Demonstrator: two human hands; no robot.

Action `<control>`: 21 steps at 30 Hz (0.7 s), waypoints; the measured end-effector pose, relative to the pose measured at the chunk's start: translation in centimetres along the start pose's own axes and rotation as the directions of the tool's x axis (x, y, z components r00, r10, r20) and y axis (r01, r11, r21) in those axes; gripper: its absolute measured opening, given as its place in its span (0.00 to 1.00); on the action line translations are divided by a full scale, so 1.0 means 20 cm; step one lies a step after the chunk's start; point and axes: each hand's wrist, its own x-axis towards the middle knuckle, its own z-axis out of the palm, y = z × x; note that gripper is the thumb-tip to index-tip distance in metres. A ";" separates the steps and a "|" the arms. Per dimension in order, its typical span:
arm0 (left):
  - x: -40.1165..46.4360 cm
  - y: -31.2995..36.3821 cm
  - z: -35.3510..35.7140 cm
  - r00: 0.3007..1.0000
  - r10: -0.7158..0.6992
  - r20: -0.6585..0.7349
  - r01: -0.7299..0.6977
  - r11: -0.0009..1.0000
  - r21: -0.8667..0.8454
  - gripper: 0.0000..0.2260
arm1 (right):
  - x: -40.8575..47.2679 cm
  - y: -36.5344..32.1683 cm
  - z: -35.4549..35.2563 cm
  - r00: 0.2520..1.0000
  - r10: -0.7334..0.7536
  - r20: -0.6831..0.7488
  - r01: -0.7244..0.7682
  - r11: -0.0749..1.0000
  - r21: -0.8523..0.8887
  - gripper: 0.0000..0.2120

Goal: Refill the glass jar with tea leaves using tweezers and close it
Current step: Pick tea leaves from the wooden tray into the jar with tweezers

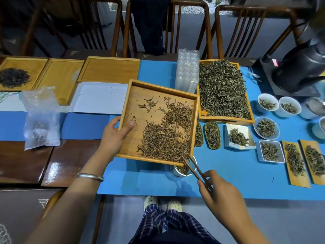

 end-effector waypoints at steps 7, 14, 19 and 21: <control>-0.01 0.00 0.00 1.000 0.012 -0.001 -0.012 1.000 0.009 0.08 | 0.18 -0.15 -0.05 0.975 -0.219 -0.028 0.218 0.975 -0.045 0.12; 0.00 0.00 0.00 1.000 0.021 -0.012 -0.021 1.000 0.006 0.09 | 0.38 -0.31 -0.03 0.922 -0.387 -0.014 0.379 0.907 -0.183 0.10; 0.00 -0.01 0.00 1.000 0.018 -0.007 -0.018 1.000 -0.019 0.08 | 0.37 -0.27 0.00 0.930 -0.368 0.001 0.363 0.917 -0.163 0.10; 0.00 -0.02 0.00 1.000 0.015 -0.008 -0.015 1.000 -0.016 0.09 | 0.34 -0.23 0.01 0.938 -0.347 -0.005 0.342 0.926 -0.159 0.10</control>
